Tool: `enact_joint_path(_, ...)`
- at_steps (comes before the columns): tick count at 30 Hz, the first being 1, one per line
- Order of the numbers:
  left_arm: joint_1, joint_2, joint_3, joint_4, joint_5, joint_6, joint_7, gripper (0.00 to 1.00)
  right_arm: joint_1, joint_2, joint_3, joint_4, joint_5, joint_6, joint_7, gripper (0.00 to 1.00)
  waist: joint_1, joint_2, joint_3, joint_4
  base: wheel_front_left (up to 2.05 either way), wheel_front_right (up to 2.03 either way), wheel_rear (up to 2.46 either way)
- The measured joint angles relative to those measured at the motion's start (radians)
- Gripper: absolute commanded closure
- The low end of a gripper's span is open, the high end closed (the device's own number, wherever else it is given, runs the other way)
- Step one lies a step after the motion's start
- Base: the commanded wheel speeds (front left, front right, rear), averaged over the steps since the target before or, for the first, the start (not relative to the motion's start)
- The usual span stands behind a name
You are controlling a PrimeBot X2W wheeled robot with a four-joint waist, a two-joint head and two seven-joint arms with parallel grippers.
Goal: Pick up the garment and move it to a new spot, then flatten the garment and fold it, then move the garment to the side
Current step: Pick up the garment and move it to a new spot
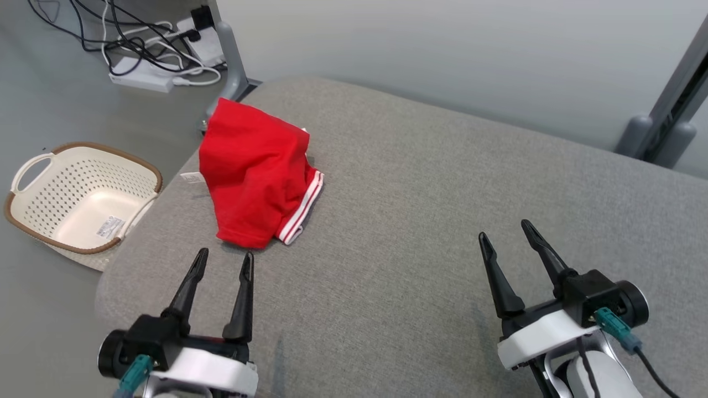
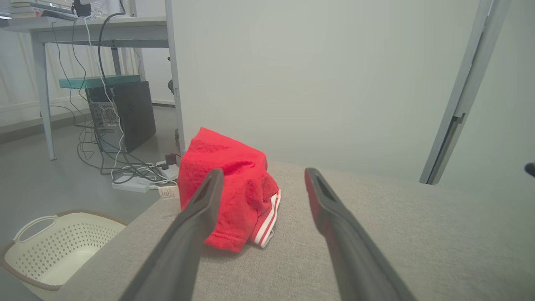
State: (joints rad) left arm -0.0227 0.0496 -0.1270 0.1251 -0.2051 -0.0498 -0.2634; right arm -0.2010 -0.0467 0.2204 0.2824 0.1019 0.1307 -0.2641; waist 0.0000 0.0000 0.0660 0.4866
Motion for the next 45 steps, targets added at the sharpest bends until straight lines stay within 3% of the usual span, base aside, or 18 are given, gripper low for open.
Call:
enact_joint_path(5, -0.095, 0.014, 0.021, 0.074, 0.003, -0.028, 0.000, 0.00, -0.026, -0.010, 0.023, -0.010, -0.050, 0.000, 0.000, 0.00, 0.0000, 0.0000, 0.047, -0.025, 0.00, 0.00, 0.00)
enact_joint_path(7, -0.149, 0.051, 0.019, 0.144, 0.015, -0.038, 0.015, 0.00, -0.043, -0.021, 0.033, -0.019, -0.059, 0.000, 0.002, 0.00, 0.0000, 0.0000, 0.073, -0.041, 0.00, 0.00, 0.00)
enact_joint_path(20, -0.553, 0.234, 0.029, 0.428, -0.086, -0.073, 0.351, 0.00, -0.121, -0.041, 0.094, -0.149, -0.102, 0.000, 0.051, 0.00, 0.0000, 0.0000, 0.250, -0.166, 0.00, 0.00, 0.00)
enact_joint_path(27, -0.688, 0.287, 0.000, 0.605, -0.085, -0.077, 0.442, 0.00, -0.145, -0.037, 0.143, -0.173, -0.106, 0.000, 0.063, 0.00, 0.0000, 0.0000, 0.328, -0.232, 0.00, 0.00, 0.00)
enact_joint_path(39, -0.830, 0.318, -0.002, 0.863, -0.135, -0.078, 0.554, 0.00, -0.170, -0.048, 0.183, -0.171, -0.102, 0.000, 0.064, 0.00, 0.0000, 0.0000, 0.406, -0.299, 0.00, 0.00, 0.00)
enact_joint_path(40, -0.836, 0.318, 0.000, 0.876, -0.142, -0.079, 0.555, 0.08, -0.174, -0.048, 0.182, -0.171, -0.102, 0.000, 0.061, 0.00, 0.0000, 0.0000, 0.408, -0.301, 0.00, 0.00, 0.00)
enact_joint_path(41, -0.843, 0.319, 0.001, 0.888, -0.148, -0.079, 0.557, 0.49, -0.179, -0.047, 0.181, -0.171, -0.102, 0.000, 0.061, 0.00, -0.0001, 0.0000, 0.410, -0.303, 0.00, 0.00, 0.00)
enact_joint_path(42, -0.849, 0.320, -0.001, 0.895, -0.149, -0.080, 0.556, 0.70, -0.181, -0.047, 0.180, -0.171, -0.102, 0.000, 0.059, 0.00, 0.0000, 0.0000, 0.411, -0.305, 0.00, 0.00, 0.00)
enact_joint_path(44, -0.855, 0.318, -0.004, 0.911, -0.155, -0.080, 0.551, 1.00, -0.181, -0.046, 0.173, -0.169, -0.102, 0.000, 0.057, 0.00, 0.0000, 0.0000, 0.410, -0.307, 0.00, 0.00, 0.00)
enact_joint_path(45, -0.861, 0.316, -0.008, 0.918, -0.156, -0.080, 0.548, 1.00, -0.181, -0.046, 0.169, -0.167, -0.102, 0.000, 0.055, 0.00, 0.0000, 0.0000, 0.409, -0.307, 0.00, 0.00, 0.00)
